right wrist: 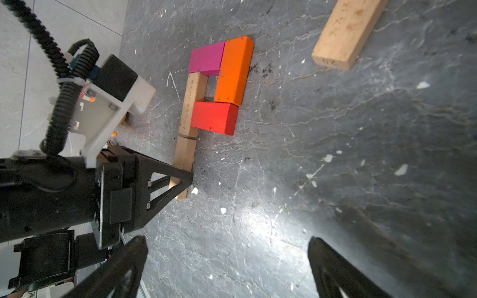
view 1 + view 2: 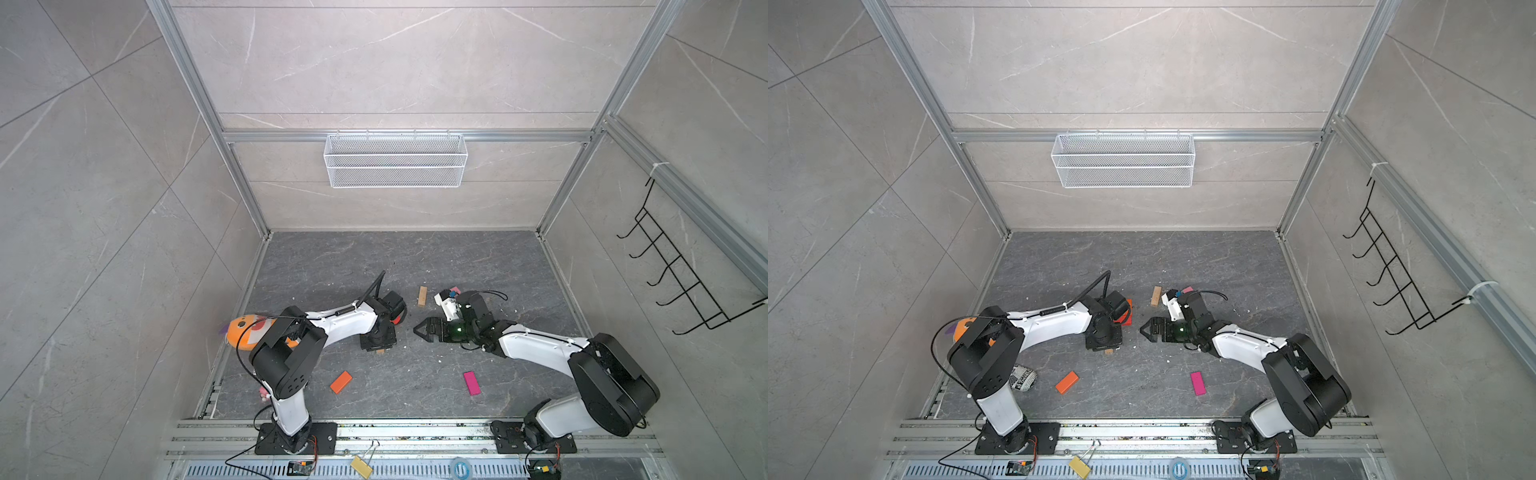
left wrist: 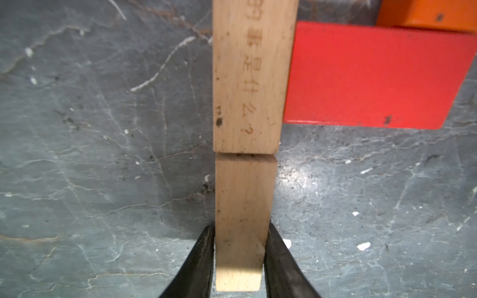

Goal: Assemble the letter p with building blocks
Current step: Assemble the building block at the center of the board.

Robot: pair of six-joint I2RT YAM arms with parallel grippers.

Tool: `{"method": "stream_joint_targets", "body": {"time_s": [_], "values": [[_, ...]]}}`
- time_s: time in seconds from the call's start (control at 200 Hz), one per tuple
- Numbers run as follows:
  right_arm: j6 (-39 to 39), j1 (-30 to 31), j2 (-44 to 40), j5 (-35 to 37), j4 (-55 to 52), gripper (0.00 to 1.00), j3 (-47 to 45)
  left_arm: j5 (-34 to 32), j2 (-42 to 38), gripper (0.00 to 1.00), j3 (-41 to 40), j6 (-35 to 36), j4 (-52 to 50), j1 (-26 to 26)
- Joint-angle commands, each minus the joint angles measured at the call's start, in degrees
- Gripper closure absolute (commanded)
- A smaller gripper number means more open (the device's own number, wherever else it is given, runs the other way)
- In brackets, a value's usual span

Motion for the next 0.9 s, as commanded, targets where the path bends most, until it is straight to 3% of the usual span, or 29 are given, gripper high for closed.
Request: {"method": "stream_joint_targets", "body": {"time_s": [0.0, 0.893], "values": [[-0.2, -0.3, 0.7, -0.5, -0.9, 0.0, 1.5, -1.3, 0.3, 0.65, -0.3, 0.9, -2.4, 0.3], [-0.5, -0.3, 0.9, -0.3, -1.5, 0.0, 1.8, 0.1, 1.3, 0.65, 0.4, 2.2, -0.2, 0.0]]}}
